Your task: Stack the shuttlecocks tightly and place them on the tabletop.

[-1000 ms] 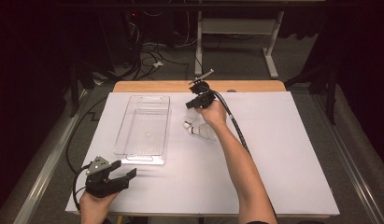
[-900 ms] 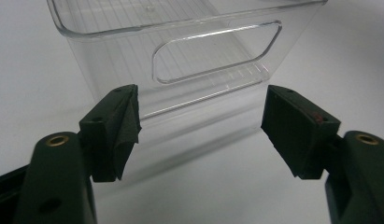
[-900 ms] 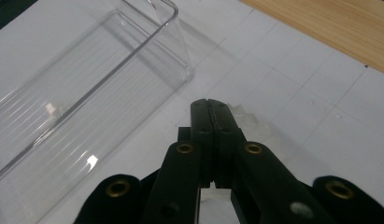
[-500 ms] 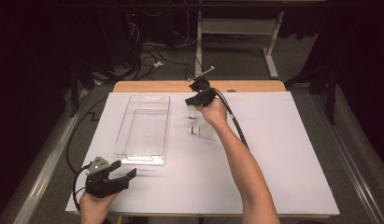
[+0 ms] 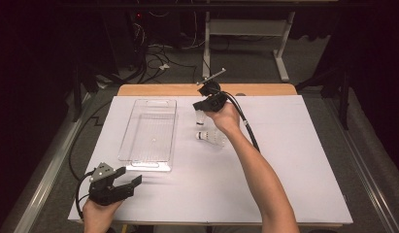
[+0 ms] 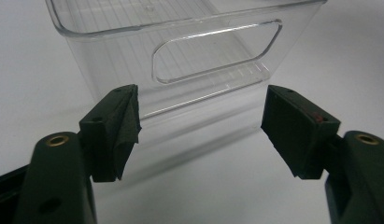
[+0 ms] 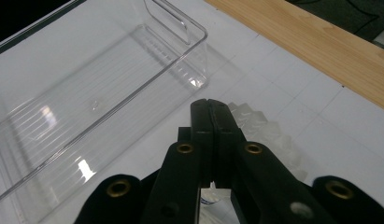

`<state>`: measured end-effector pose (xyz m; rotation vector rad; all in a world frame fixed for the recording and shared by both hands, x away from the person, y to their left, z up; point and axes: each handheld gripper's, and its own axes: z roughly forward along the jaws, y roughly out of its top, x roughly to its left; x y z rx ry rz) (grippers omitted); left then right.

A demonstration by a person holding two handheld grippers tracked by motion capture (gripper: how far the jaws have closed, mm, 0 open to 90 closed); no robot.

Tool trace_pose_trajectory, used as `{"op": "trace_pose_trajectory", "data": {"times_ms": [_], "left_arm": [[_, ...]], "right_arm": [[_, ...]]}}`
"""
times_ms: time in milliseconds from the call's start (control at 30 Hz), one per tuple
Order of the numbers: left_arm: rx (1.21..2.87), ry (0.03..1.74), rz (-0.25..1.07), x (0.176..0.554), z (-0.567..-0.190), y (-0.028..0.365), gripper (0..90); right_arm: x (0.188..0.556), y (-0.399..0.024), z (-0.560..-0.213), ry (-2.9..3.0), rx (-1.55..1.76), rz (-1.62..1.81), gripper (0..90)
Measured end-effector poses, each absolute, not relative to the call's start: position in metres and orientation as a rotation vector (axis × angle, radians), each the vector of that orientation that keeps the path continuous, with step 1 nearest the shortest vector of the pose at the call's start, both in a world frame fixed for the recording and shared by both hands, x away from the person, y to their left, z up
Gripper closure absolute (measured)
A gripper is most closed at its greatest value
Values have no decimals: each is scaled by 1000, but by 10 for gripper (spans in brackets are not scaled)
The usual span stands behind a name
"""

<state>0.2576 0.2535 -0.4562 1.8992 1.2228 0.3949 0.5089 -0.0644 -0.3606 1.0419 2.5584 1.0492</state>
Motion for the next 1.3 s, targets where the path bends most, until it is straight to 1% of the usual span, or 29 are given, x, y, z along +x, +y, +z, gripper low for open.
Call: {"op": "trace_pose_trajectory", "data": {"times_ms": [467, 933, 1300], "left_arm": [[1898, 1231, 394, 258, -456, 254, 289], [1898, 1234, 395, 258, -456, 254, 288], [1892, 1236, 396, 258, -456, 254, 287]], "right_arm": [[468, -94, -338, 2541, 969, 1100, 900], [441, -115, -336, 2532, 925, 1132, 900], [420, -125, -341, 2555, 922, 1140, 900]]}}
